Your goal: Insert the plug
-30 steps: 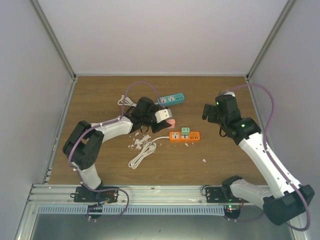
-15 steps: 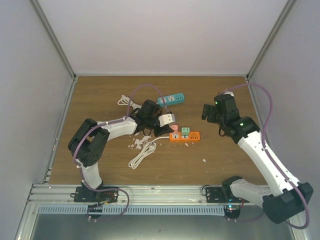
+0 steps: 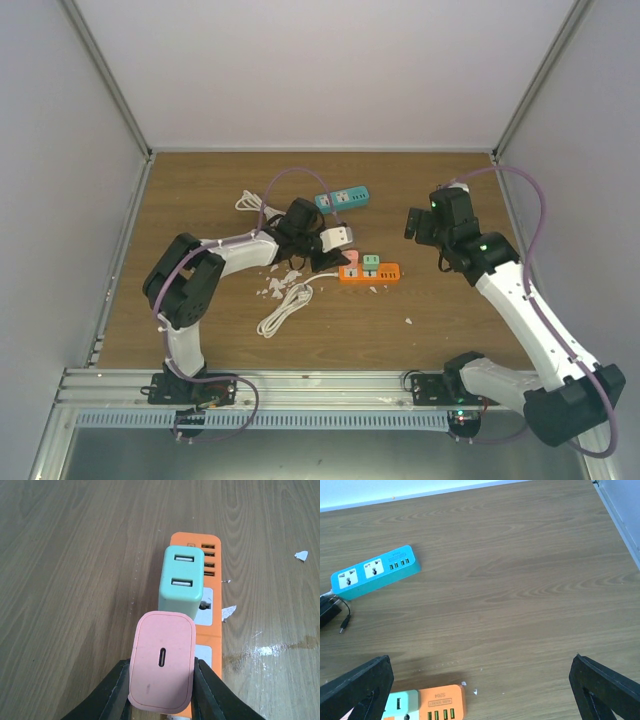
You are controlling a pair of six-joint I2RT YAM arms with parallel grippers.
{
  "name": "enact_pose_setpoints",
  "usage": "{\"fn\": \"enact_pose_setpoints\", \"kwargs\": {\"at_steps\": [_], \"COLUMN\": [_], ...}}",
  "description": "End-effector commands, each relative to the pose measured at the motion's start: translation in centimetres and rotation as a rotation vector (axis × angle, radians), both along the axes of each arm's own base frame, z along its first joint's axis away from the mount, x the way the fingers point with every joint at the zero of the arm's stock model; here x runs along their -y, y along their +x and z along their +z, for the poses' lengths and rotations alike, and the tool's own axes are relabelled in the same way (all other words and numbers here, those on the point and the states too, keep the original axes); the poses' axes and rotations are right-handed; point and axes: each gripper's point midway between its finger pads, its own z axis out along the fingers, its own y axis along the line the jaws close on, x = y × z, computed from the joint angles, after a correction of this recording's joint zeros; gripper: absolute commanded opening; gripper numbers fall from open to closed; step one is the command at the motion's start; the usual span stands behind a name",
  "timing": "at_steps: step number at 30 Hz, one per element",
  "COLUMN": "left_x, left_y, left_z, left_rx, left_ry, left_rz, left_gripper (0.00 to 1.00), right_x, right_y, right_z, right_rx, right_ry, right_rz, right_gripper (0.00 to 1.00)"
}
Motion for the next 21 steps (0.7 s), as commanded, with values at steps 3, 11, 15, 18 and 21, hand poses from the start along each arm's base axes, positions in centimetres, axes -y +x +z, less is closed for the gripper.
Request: {"fn": "enact_pose_setpoints", "kwargs": {"at_steps": [3,11,15,18,21], "left_x": [1.1,1.5,1.7,1.6,1.4], "left_y": [0.2,-0.4,-0.5,-0.3,-0.2], "left_z": [0.2,-0.2,-0.4,-1.3,-2.4], "left_rx": [0.016,-0.001,-0.009,-0.02,-0.041], "left_ry": [-0.016,-0.016,-0.014,0.017,0.045], "left_rz": [-0.033,-0.063,-0.071,-0.057,-0.044], "left_gripper": [0.0,0.0,0.0,0.0,0.0], "right_x": [0.3,0.3,0.4,0.4,0.3], "right_y": [0.3,0.4,0.5,0.5,0.5], "right_z": [-0.2,-0.3,-0.4,-0.5,-0.5], "right_rx": [0.0,-0.004,-0.008,-0.011,-0.011], "right_ry": [0.003,0.006,0.009,0.009,0.011], "right_rz": [-0.005,-0.004,-0.003,-0.002,0.003], "right_gripper": [1.0,1.0,1.0,1.0,1.0]}}
